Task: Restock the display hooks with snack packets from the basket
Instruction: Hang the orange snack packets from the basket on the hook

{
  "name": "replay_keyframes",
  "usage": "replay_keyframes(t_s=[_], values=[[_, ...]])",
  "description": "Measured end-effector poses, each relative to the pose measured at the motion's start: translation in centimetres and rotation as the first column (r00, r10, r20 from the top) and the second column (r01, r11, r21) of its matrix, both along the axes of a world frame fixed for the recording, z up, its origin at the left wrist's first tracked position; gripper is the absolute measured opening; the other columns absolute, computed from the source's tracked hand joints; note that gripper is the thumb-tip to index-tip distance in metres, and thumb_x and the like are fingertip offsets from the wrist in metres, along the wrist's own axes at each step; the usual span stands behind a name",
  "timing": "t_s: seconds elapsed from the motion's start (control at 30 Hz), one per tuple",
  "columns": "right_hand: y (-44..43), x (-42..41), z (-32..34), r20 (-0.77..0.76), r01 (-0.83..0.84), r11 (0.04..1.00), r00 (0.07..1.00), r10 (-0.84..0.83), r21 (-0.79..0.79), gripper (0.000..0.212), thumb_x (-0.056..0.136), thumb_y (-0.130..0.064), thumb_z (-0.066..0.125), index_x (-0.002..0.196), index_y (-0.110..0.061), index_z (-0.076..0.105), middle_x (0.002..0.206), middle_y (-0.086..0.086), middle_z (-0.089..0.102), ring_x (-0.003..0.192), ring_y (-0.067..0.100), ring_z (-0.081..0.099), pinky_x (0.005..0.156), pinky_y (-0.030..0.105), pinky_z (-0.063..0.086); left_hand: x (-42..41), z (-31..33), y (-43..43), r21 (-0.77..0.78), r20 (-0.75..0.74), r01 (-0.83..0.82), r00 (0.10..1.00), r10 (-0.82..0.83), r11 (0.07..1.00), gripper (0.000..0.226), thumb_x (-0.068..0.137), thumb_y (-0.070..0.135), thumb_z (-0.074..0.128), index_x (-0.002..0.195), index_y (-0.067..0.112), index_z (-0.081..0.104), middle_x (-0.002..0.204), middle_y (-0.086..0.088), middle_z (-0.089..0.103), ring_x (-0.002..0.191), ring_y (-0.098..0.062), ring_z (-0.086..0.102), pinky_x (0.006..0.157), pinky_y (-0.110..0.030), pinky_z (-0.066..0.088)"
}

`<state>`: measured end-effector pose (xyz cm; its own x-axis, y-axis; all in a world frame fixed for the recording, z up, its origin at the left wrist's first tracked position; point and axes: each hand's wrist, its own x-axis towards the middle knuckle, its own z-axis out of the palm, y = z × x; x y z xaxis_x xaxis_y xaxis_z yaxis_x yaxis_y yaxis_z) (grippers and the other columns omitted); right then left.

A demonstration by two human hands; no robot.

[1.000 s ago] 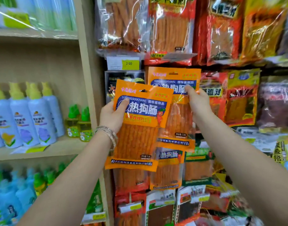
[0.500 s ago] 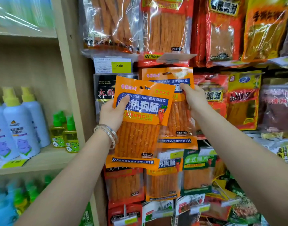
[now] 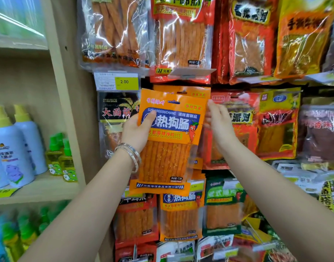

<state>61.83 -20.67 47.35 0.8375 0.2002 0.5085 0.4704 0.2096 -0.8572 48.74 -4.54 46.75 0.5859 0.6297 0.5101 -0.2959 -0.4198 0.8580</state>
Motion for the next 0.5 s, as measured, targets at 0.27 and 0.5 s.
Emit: replay_keyframes(t_s=[0.27,0.5], values=[[-0.4,-1.1,-0.2,0.083,-0.071,0.997,0.994,0.070,0.003,0.007,0.092,-0.034,0.059,0.092,-0.028,0.064,0.096,-0.012,0.071,0.093,0.007,0.067,0.085,0.033,0.052,1.1,0.0,-1.8,0.090,0.008,0.073,0.997,-0.074,0.993,0.019,0.091,0.023,0.059,0.109,0.018,0.059,0.103,0.007,0.066,0.094,-0.005,0.063,0.091,-0.040,0.051],[-0.8,-0.6,1.0,0.197,-0.032,0.999,0.980,0.033,-0.012,0.012,0.093,-0.028,0.058,0.082,-0.027,0.061,0.084,-0.010,0.070,0.077,0.001,0.066,0.066,0.017,0.051,0.9,2.8,-2.5,0.479,0.094,-0.004,0.994,-0.047,0.878,0.069,0.090,0.023,0.058,0.147,0.034,0.020,0.145,0.016,0.028,0.135,0.000,0.023,0.109,-0.024,0.025]])
